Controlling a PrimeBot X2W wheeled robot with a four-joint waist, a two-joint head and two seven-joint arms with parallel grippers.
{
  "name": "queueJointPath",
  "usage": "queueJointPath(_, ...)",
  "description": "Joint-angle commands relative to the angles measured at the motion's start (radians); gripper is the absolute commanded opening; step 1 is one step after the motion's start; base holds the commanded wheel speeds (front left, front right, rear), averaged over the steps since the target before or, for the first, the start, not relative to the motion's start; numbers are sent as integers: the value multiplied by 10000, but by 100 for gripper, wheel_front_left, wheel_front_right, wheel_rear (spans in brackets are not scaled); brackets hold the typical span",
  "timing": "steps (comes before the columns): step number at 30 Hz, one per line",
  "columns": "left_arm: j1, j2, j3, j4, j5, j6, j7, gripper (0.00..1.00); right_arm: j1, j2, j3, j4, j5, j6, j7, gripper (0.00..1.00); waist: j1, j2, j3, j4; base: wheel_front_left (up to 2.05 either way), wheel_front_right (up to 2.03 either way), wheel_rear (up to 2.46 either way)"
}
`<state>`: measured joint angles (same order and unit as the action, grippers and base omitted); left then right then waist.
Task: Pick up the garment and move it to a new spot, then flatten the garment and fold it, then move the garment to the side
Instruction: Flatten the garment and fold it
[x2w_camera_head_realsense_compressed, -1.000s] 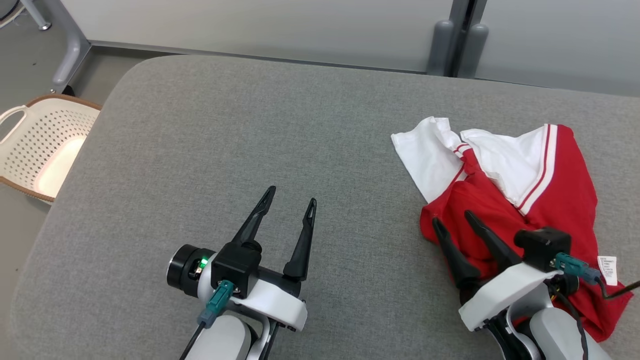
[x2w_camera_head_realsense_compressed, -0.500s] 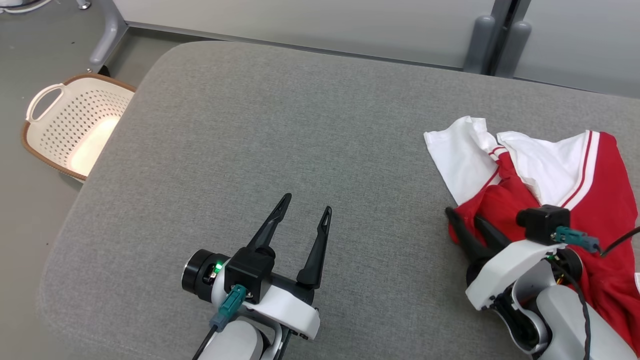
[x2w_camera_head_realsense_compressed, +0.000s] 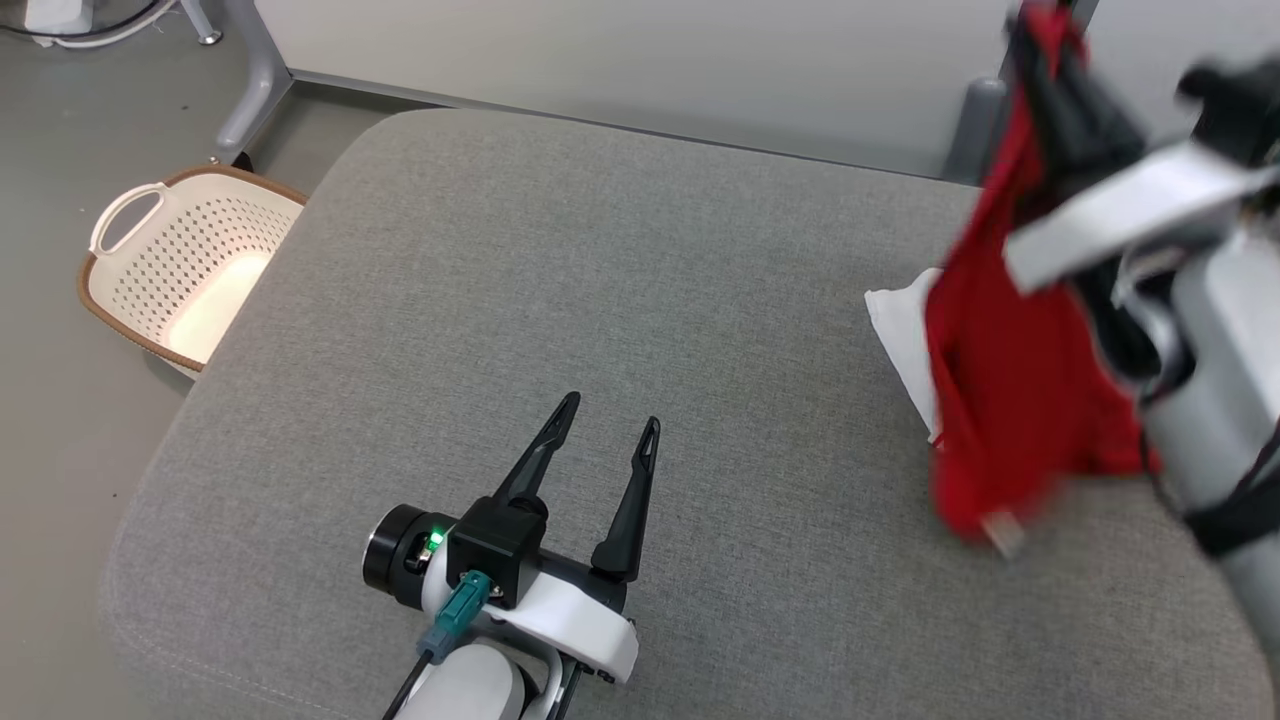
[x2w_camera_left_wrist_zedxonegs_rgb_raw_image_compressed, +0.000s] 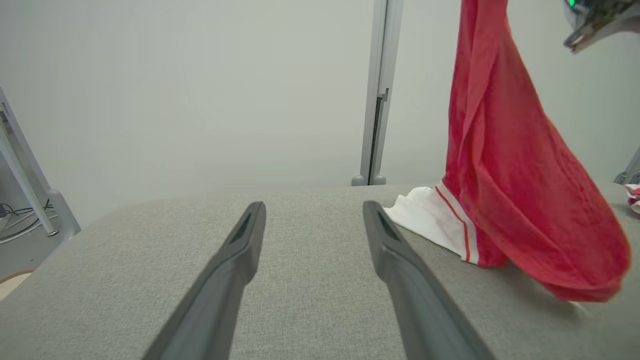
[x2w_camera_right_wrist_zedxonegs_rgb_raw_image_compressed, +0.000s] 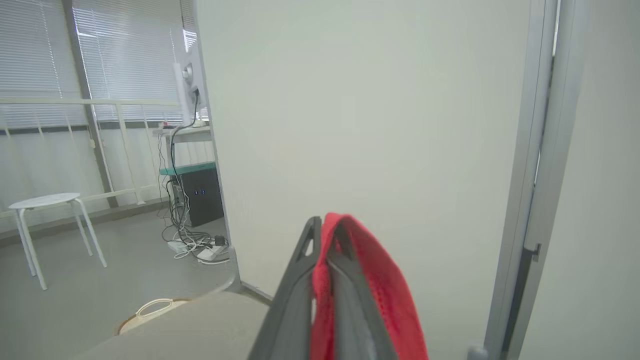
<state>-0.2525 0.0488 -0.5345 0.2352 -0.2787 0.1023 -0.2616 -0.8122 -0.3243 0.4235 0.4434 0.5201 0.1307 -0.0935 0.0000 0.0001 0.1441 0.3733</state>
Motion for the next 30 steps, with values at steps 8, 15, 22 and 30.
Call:
queueJointPath(8, 310, 41, 93, -57, -191, 72, -45, 100, -2915, -133, 187, 269, -1017, 3, -1469, 0, 0, -1, -398, 161, 0, 0, 0)
queueJointPath(15, 675, 36, 606, 5, 29, -27, -45, 100, -1157, -1153, 3062, -813, 515, -2, -1125, 0, 0, -1, -560, -164, 0, 0, 0)
queueJointPath(22, 659, 36, 827, 73, 245, -212, -45, 100, 874, -3842, 5072, -1889, 2162, -2, -519, 0, 0, -1, -521, -829, 0, 0, 0)
queueJointPath(30, 501, 37, 867, 126, 284, -235, -45, 100, 2226, -6033, 5497, -2318, 2987, -2, -503, 0, 0, -1, -495, -1682, 0, 0, 0)
